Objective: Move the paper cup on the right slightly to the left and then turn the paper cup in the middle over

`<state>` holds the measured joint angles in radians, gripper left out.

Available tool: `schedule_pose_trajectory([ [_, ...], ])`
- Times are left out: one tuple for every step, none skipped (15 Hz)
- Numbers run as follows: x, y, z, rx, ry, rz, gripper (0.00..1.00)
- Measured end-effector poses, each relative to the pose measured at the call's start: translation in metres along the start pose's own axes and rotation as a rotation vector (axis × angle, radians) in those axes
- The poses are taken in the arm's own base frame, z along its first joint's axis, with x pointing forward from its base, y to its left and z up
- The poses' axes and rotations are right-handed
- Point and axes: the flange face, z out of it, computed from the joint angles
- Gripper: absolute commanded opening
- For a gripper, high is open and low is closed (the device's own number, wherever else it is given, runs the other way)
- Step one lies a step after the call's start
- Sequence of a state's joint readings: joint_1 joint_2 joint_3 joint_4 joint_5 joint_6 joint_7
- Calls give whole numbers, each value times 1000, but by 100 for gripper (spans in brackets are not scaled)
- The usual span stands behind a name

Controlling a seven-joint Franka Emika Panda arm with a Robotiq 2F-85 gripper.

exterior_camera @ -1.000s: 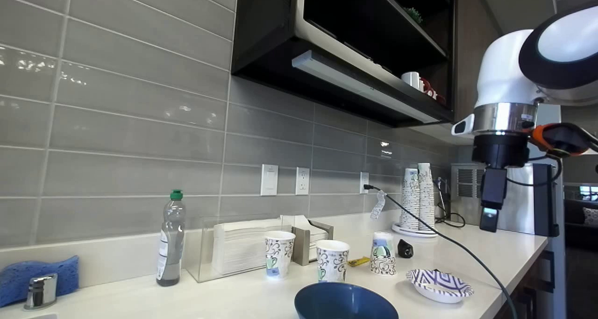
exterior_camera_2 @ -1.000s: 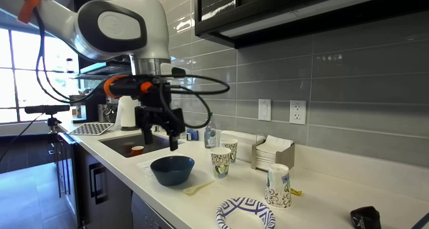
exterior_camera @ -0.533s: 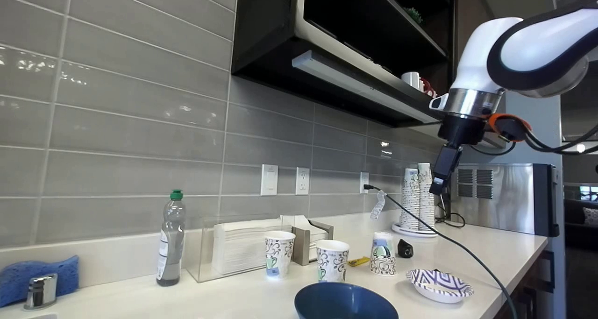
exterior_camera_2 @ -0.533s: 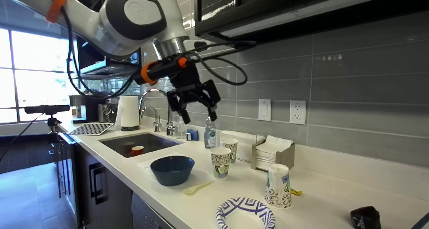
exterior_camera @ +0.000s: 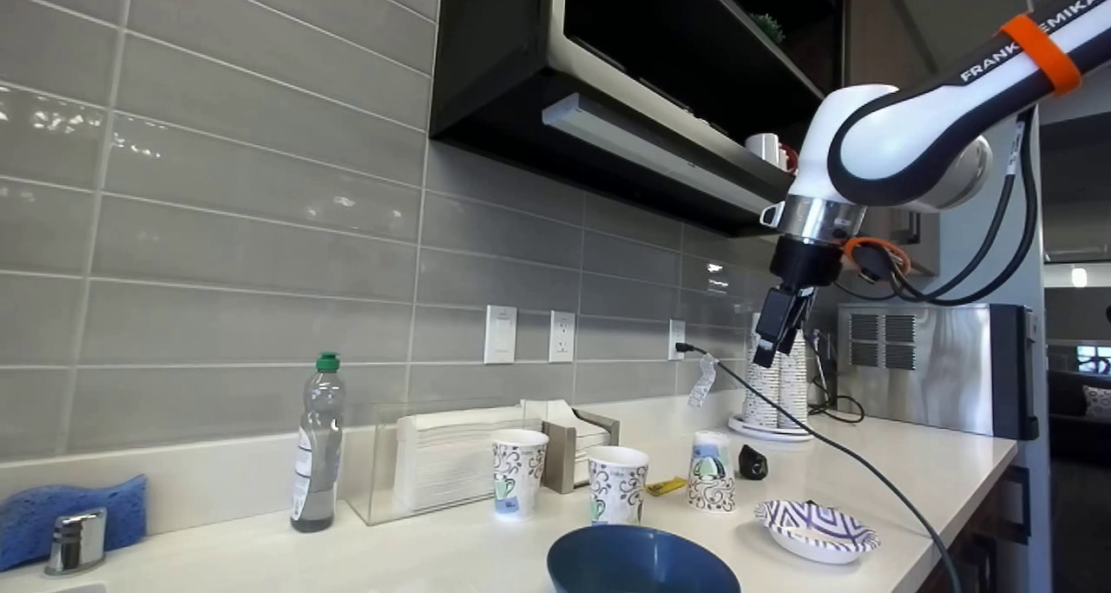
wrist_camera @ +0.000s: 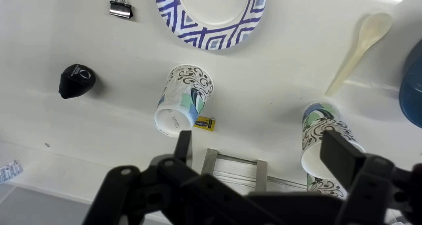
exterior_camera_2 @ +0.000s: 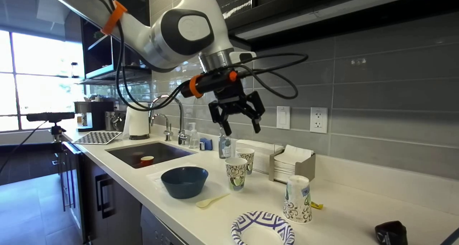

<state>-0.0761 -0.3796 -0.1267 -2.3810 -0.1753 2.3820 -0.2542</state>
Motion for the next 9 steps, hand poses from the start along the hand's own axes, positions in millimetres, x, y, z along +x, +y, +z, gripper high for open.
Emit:
schedule_pose_trajectory([
  [0,-1,-2,-1,5,-1,100],
  [0,-1,-5,-2,9,-1,100],
  [0,0,-5,-2,10,-1,100],
  [0,0,-6,-3,12,-1,100],
  [0,0,-6,-3,12,-1,100],
  [0,0,-5,-2,11,1,100],
  [-1,2,-4,-2,8,5,100],
  [-1,5,-1,-2,3,11,100],
  [-2,8,2,-5,-4,18,100],
])
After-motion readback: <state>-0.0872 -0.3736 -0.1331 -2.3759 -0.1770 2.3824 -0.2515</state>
